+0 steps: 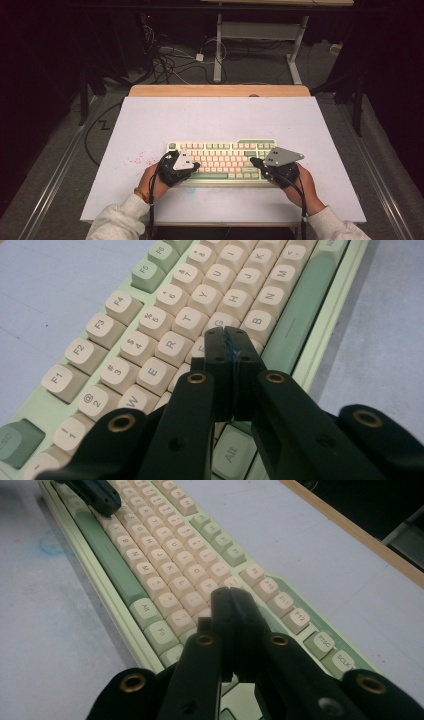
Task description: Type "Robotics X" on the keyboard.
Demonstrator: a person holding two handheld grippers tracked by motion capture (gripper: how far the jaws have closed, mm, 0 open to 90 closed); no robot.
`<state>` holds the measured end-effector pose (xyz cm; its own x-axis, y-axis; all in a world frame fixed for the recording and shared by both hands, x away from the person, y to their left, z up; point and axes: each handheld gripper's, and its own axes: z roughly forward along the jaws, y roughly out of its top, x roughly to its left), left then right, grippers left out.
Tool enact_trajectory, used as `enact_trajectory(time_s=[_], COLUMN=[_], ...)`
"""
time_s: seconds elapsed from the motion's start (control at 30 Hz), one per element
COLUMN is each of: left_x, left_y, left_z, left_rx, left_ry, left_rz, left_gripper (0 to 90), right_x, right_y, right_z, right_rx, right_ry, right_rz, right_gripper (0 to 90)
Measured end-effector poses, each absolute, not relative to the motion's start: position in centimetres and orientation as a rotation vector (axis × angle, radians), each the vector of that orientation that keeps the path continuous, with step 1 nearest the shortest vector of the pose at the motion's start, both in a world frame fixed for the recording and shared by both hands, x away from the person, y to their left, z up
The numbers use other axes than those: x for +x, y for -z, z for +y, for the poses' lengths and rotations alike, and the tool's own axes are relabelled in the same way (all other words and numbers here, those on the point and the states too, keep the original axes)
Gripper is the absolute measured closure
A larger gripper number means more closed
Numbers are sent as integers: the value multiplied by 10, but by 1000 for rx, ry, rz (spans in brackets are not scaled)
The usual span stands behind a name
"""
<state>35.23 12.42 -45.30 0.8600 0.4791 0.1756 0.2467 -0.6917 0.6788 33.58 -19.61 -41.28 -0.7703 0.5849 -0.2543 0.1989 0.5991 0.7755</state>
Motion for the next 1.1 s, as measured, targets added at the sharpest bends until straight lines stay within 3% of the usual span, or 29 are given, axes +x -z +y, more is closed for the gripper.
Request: enact_trajectory(time_s=[1.1], left_x=[348], left_y=[443], left_z=[131], left_rx=[2327], left_ry=[-508], left_rz=[527], left_gripper=[873], right_x=[330], right_y=[411], right_z=[-198], right_rx=[597], right_ry=[-1068], right_rz=[2319], right_gripper=[900])
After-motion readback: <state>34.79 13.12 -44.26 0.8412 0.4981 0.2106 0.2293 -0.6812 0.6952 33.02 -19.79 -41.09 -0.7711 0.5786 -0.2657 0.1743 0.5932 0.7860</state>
